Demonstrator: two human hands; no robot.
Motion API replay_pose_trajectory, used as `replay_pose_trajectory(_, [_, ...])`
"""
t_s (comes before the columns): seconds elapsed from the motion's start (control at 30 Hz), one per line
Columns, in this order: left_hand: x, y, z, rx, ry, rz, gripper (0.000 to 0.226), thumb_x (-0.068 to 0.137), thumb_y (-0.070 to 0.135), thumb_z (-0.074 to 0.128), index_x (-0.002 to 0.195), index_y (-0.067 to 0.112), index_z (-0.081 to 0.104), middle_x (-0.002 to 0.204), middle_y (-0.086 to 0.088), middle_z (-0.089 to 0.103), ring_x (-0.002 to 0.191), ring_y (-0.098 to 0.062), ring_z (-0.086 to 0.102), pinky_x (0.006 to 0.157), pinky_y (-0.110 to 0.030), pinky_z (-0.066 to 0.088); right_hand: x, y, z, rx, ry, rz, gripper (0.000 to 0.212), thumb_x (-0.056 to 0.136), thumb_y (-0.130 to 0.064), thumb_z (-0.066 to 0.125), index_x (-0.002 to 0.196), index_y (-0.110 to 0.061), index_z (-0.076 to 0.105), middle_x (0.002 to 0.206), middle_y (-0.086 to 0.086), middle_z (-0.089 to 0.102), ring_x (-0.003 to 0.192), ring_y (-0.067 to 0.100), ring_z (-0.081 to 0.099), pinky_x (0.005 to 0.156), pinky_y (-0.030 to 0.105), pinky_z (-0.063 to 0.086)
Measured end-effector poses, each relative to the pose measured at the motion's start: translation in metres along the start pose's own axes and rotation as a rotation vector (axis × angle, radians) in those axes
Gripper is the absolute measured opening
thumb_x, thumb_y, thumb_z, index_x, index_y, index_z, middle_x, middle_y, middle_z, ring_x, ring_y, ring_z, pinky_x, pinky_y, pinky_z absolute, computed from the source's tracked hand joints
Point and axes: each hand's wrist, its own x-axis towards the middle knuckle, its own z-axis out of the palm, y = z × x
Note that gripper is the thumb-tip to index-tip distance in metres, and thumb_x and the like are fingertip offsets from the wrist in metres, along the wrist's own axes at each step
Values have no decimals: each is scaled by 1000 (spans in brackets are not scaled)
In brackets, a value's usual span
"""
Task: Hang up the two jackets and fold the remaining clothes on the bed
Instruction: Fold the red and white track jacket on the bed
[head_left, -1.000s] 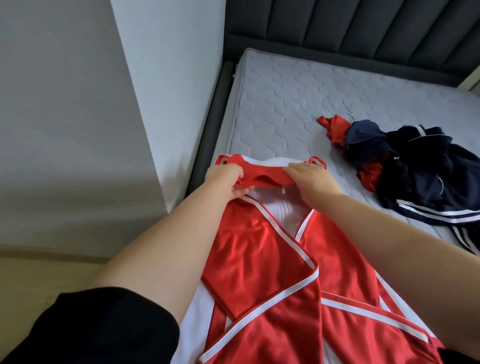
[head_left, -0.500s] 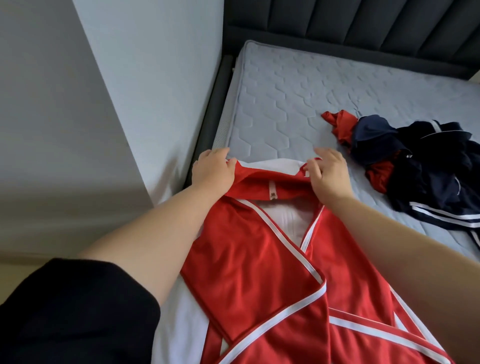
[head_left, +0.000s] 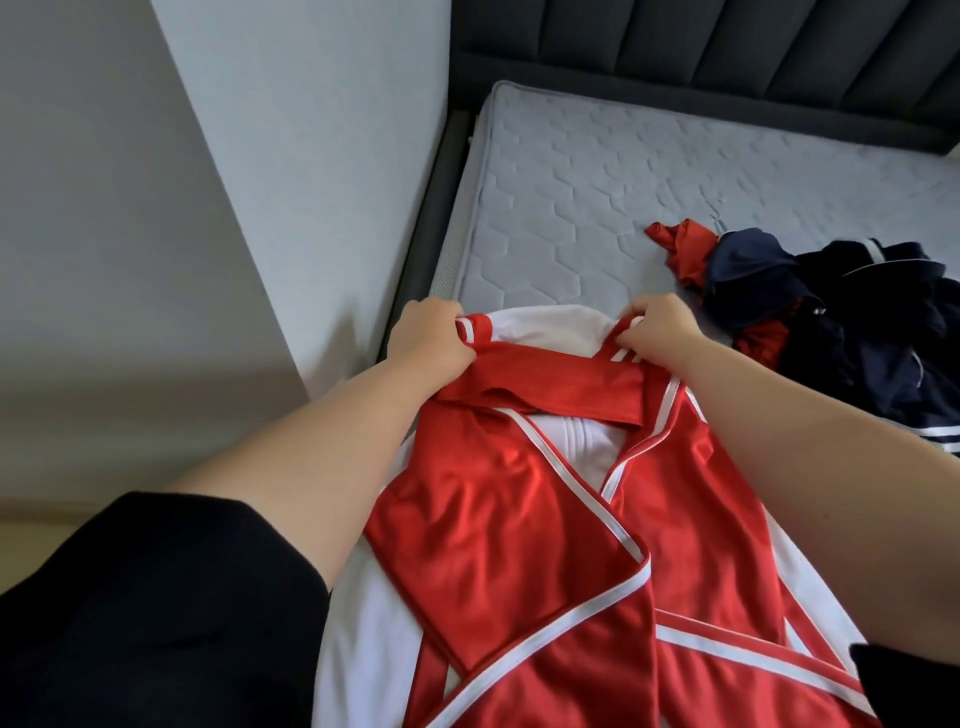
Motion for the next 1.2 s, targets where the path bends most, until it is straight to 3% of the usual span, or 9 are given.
replay_pose_trajectory(0.17, [-41, 20, -16, -13, 165, 173, 18, 80, 20, 67, 81, 7, 54, 82, -11, 63, 79, -33, 57, 60, -33, 35, -40, 3, -33, 108, 199, -126, 32, 72, 16, 41, 83, -5, 63, 81, 14, 61, 75, 36, 65, 70, 47, 56])
replay_pose_trajectory(0.37, [-119, 26, -29, 190, 260, 746, 18, 67, 10, 75, 68, 2, 59, 66, -14, 59, 58, -32, 60, 48, -31, 39, -122, 39, -51, -110, 336, -363, 29, 65, 12, 46, 84, 4, 66, 84, 20, 63, 84, 36, 56, 69, 35, 40])
replay_pose_trajectory(0.5, [-170, 15, -21, 358, 247, 974, 15, 64, 16, 49, 53, 11, 58, 55, -6, 55, 53, -24, 59, 51, -24, 48, -188, 77, -40, -246, 348, -620, 22, 63, 10, 50, 77, 2, 65, 78, 17, 58, 77, 38, 56, 60, 43, 48])
replay_pose_trajectory(0.63, [-221, -3, 17, 588, -127, 581, 21, 66, 5, 66, 85, 15, 66, 93, -4, 59, 95, -26, 54, 77, -30, 42, -237, 110, -10, -348, 163, -747, 23, 59, 12, 53, 74, 0, 65, 73, 15, 57, 68, 36, 56, 59, 46, 50])
replay_pose_trajectory(0.7, [-234, -13, 29, 411, -283, 339, 26, 75, 4, 56, 97, 18, 61, 106, 1, 50, 109, -22, 42, 81, -28, 33, -255, 119, 4, -222, 61, -615, 22, 59, 13, 58, 76, 1, 67, 80, 15, 61, 77, 37, 58, 70, 44, 52])
replay_pose_trajectory(0.87, [-219, -5, 16, -275, 142, -180, 19, 81, -1, 49, 76, 12, 61, 85, 0, 51, 76, -15, 48, 62, -27, 36, -256, 113, 3, 217, 359, -41, 16, 81, -10, 49, 71, -6, 60, 71, -6, 51, 69, 17, 48, 61, 22, 30])
replay_pose_trajectory(0.97, [-211, -2, 19, -590, 105, -361, 6, 91, 14, 51, 86, 17, 52, 77, 5, 50, 67, -8, 45, 55, -18, 33, -227, 109, -9, 374, 295, 259, 24, 88, -18, 51, 69, -2, 54, 63, 1, 49, 60, 20, 45, 50, 27, 31])
replay_pose_trajectory(1.1, [-200, -6, 23, -712, 41, -433, 20, 91, 29, 57, 91, 10, 59, 76, 2, 55, 74, -16, 51, 55, -22, 33, -205, 106, -4, 651, -3, 410, 24, 91, -30, 57, 82, -8, 62, 86, 10, 62, 82, 24, 58, 79, 36, 49])
replay_pose_trajectory(1.2, [-196, -2, 23, -836, -113, -488, 16, 92, 29, 57, 93, 13, 61, 81, 5, 59, 76, -12, 55, 63, -23, 41, -198, 104, 0, 696, -12, 416, 18, 90, -23, 61, 82, -7, 64, 79, 5, 62, 82, 25, 58, 71, 32, 49])
